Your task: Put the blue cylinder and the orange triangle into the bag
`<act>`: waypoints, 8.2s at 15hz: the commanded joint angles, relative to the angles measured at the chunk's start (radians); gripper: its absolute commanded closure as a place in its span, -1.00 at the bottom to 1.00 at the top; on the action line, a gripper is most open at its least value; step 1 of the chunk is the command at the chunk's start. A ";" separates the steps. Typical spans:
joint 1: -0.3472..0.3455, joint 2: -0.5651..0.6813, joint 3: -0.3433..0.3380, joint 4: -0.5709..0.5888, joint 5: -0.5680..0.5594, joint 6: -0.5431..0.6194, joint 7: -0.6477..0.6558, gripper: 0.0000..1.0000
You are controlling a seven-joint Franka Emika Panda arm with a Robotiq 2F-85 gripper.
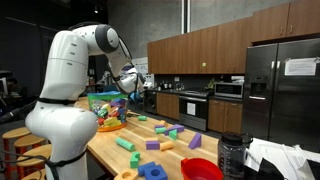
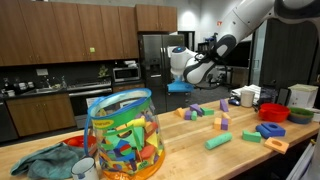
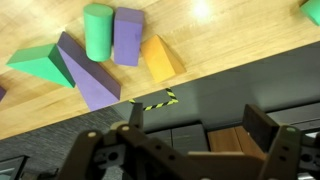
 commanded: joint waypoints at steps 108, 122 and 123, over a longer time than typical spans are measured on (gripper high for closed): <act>0.188 0.287 -0.212 0.327 0.088 -0.411 -0.233 0.59; 0.106 0.072 -0.022 0.227 0.435 -0.390 -0.444 0.59; 0.112 0.055 -0.023 0.217 0.422 -0.365 -0.440 0.59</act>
